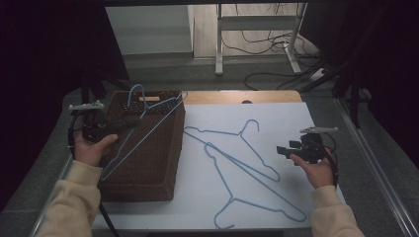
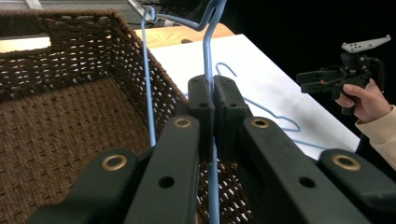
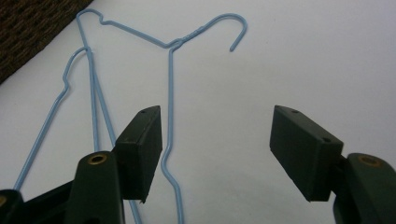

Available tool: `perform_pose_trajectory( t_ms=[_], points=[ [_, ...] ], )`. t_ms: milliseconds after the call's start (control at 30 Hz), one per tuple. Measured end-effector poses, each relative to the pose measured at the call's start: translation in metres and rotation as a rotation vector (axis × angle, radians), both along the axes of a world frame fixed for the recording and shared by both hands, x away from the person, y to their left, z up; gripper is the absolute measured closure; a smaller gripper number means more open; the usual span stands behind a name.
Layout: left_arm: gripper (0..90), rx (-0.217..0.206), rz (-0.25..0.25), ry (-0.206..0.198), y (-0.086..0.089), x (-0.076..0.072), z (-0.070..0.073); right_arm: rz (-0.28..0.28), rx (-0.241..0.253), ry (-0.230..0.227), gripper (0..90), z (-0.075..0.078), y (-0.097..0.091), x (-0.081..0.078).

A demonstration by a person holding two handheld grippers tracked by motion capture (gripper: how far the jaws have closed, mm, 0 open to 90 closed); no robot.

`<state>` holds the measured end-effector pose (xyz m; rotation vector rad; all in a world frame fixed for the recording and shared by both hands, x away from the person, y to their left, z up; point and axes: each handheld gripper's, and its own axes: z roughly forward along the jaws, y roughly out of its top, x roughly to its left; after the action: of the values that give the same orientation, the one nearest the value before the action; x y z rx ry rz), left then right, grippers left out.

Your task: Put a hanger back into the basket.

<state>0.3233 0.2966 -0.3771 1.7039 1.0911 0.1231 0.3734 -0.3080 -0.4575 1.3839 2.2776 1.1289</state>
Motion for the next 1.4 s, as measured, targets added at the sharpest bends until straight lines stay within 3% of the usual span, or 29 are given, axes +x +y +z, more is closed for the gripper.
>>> perform_pose_trajectory(
  t_ms=[200,567,1200,1400],
  points=[
    [86.9,-0.025,0.016,-0.011,0.013,-0.001,-0.002,-0.001,-0.004,-0.001,34.8,0.0,0.0,0.0],
    [86.9,-0.011,0.035,0.011,0.026,0.003,-0.01,-0.002,-0.008,0.001,34.8,0.0,0.0,0.0],
    [86.8,0.098,0.03,0.116,0.03,0.022,-0.059,-0.001,-0.014,0.006,34.7,-0.002,0.001,0.001],
    [86.6,0.129,0.079,0.154,0.033,0.026,-0.068,-0.002,-0.012,0.006,34.6,-0.002,0.0,0.0]
  ],
)
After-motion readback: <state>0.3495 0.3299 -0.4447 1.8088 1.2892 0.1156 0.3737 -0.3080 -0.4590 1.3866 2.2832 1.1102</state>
